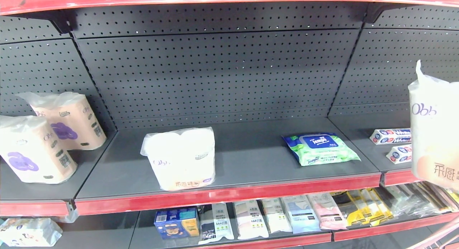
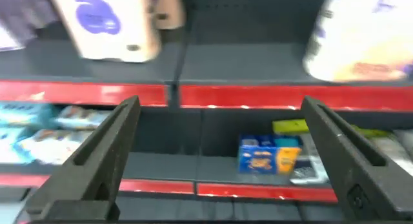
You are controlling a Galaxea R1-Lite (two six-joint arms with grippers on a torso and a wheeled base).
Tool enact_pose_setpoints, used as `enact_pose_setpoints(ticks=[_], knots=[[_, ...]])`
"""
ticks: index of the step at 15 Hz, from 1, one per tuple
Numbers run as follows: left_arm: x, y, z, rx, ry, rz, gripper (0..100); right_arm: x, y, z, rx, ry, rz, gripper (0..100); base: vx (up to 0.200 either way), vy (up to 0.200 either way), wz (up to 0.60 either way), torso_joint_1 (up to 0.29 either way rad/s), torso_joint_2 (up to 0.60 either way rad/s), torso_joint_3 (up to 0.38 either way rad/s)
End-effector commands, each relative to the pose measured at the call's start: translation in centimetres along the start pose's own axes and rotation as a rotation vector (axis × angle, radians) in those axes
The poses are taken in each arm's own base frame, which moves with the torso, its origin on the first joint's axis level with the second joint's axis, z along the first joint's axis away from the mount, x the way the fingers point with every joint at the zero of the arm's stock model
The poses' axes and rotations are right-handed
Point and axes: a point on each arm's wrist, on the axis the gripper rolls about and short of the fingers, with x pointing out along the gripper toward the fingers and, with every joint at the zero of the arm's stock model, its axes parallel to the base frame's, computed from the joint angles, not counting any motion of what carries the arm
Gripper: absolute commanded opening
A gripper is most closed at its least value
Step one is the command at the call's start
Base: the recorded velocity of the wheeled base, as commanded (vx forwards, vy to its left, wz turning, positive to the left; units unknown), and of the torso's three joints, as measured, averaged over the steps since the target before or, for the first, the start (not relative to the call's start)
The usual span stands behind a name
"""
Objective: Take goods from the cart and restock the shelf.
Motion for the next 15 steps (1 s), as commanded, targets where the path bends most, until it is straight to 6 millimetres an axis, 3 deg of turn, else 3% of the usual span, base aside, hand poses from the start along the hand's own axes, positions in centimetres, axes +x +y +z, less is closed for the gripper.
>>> enact_pose_setpoints(ticks=[1,3,6,15], knots=[[0.0,0.1,0.0,0.001,-0.005,0.029,100,-0.2,0.1,-0.4,0.001,0.005,0.009,0,0.000,0.000,0.00,0.000,0.00,0.000],[0.0,0.0,-0.4,-0.005,0.026,-0.014,100,-0.1,0.1,-0.8,0.016,0.012,0.014,0,0.000,0.000,0.00,0.000,0.00,0.000],[-0.4,0.4,-0.7,0.015,-0.018,-0.268,100,0.0,0.1,-0.8,0.054,0.013,0.029,0,0.000,0.000,0.00,0.000,0.00,0.000],[-0.7,0.5,-0.8,-0.048,-0.064,-0.172,100,-0.1,0.9,-2.1,-0.036,0.032,0.159,0,0.000,0.000,0.00,0.000,0.00,0.000]])
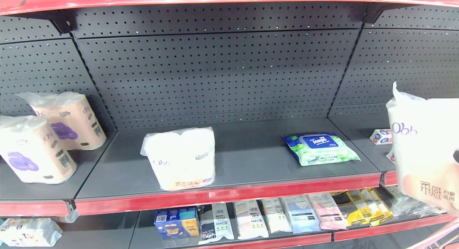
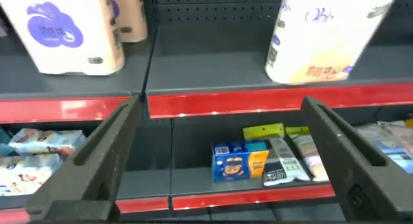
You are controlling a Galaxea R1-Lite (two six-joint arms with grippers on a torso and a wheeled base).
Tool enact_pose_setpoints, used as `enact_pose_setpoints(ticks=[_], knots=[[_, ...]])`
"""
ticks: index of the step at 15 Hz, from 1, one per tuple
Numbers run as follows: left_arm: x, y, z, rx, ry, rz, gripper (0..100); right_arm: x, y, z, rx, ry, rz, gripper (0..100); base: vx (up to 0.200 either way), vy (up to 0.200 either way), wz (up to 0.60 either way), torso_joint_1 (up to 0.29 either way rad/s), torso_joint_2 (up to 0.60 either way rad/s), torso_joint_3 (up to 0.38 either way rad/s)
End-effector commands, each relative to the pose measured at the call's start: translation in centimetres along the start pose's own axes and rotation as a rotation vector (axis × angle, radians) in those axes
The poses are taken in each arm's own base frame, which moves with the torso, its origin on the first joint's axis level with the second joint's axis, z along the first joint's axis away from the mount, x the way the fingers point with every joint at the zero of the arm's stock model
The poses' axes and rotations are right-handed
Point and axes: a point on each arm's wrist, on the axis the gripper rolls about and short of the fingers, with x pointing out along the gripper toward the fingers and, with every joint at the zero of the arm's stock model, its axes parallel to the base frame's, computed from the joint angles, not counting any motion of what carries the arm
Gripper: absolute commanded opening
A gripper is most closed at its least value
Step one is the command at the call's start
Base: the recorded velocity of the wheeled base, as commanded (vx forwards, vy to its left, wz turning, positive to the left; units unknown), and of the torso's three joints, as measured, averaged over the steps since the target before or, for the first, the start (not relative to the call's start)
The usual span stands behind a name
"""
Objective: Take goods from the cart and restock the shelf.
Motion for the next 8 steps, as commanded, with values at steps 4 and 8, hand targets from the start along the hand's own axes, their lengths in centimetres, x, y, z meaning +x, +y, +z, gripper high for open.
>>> enact_pose_setpoints(ticks=[4,8], knots=[[0.0,0.0,0.0,-0.002,-0.004,0.005,100,1.9,0.3,-0.9,0.016,0.015,0.067,0,0.000,0.000,0.00,0.000,0.00,0.000],[0.0,0.0,0.0,0.001,-0.005,0.005,100,2.4,0.2,-0.8,-0.057,-0.006,0.088,0,0.000,0.000,0.00,0.000,0.00,0.000]])
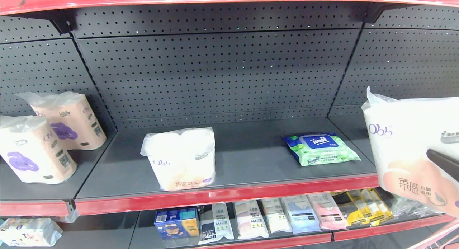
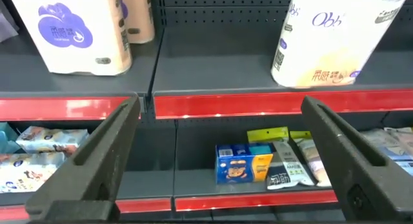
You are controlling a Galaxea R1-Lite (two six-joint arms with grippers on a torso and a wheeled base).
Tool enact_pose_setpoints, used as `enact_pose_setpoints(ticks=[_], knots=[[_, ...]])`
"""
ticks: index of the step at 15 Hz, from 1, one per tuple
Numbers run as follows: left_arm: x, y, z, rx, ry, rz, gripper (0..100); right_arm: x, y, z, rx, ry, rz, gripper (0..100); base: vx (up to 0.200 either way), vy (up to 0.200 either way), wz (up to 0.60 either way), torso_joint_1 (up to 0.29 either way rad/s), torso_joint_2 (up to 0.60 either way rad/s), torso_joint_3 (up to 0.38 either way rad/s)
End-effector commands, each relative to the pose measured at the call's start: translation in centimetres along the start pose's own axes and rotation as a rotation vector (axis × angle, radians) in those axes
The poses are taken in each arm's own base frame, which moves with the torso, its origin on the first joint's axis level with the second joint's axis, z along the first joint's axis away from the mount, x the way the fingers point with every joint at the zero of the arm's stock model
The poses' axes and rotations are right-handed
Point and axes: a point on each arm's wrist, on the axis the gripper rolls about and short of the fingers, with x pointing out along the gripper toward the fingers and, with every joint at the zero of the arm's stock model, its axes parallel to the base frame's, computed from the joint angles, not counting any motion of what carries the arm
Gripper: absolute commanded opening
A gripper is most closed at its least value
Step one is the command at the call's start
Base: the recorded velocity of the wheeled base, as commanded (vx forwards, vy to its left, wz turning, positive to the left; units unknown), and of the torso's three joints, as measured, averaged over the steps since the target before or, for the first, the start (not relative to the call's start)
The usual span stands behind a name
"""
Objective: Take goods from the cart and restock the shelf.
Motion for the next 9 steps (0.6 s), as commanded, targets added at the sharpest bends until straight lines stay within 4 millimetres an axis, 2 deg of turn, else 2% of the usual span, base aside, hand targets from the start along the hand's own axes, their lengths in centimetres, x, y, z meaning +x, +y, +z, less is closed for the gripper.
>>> enact_pose_setpoints(ticks=[1,3,9], knots=[[0.01,0.00,-0.01,0.002,0.002,0.001,100,0.08,0.01,-0.15,-0.008,0.007,0.004,0,0.000,0.000,0.00,0.000,0.00,0.000],[0.01,0.00,0.01,0.003,0.000,0.001,100,0.14,-0.04,-0.17,-0.007,0.010,-0.003,0,0.000,0.000,0.00,0.000,0.00,0.000],[0.01,0.00,0.01,0.003,0.000,0.001,100,0.17,-0.06,-0.18,-0.005,0.011,-0.004,0,0.000,0.000,0.60,0.003,0.00,0.002]])
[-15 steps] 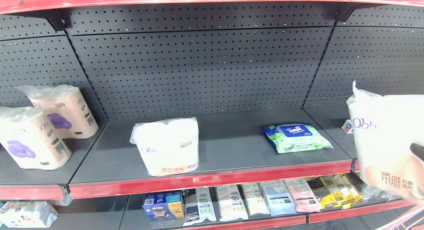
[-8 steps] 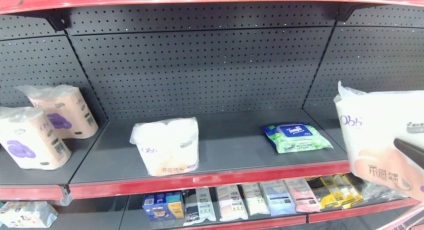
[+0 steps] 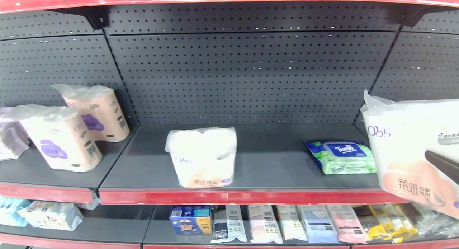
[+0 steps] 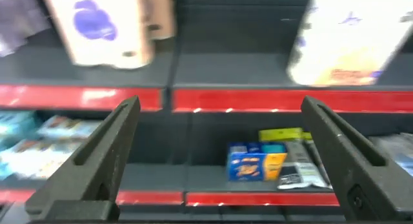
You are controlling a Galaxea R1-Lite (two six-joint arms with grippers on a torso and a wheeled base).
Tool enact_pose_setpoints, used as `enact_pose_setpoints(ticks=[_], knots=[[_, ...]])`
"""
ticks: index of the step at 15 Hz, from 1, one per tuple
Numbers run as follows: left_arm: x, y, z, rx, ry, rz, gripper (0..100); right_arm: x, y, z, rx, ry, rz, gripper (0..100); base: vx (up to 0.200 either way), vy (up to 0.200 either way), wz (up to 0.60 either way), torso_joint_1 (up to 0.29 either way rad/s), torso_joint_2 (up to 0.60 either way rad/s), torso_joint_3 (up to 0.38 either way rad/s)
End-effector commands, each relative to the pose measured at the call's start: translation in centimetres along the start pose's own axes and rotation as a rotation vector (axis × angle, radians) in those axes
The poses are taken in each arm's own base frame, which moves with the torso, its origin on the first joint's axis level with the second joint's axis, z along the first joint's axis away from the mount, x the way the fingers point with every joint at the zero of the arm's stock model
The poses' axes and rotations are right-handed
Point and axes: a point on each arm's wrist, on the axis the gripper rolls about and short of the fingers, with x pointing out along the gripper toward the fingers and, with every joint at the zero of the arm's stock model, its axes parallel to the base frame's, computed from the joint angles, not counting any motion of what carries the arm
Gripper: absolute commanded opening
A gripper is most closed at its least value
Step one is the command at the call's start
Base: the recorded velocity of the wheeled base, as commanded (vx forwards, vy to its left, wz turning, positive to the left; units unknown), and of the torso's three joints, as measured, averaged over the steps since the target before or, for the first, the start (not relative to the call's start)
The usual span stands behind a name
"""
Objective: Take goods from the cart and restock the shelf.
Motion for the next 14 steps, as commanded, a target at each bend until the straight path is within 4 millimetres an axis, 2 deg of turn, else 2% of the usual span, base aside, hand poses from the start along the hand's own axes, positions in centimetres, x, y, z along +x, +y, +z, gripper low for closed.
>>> enact_pose_setpoints(ticks=[1,2,5,8,12,14], knots=[[0.0,0.0,0.0,-0.001,0.001,0.002,100,0.1,0.0,-0.1,0.002,0.006,0.002,0,0.000,0.000,0.60,0.017,0.00,0.002],[0.0,0.0,0.0,-0.001,0.002,0.001,100,0.2,0.0,-0.2,0.004,0.012,0.000,0,0.000,0.000,0.60,-0.002,0.00,0.002],[0.0,0.0,0.0,-0.001,0.002,0.001,100,0.7,-0.1,-0.3,0.016,0.029,0.008,0,0.000,0.000,0.00,0.000,0.00,0.000],[0.0,0.0,0.0,0.001,0.002,0.001,100,2.5,-0.4,-0.3,0.044,0.065,0.034,0,0.000,0.000,0.00,0.000,0.00,0.000],[0.0,0.0,0.0,0.001,0.002,0.001,100,7.2,-0.2,-0.4,0.079,0.026,0.118,0,0.000,0.000,0.00,0.000,0.00,0.000],[0.0,0.0,0.0,0.001,0.002,0.001,100,8.5,-0.3,-0.6,0.077,0.019,0.126,0,0.000,0.000,0.00,0.000,0.00,0.000]])
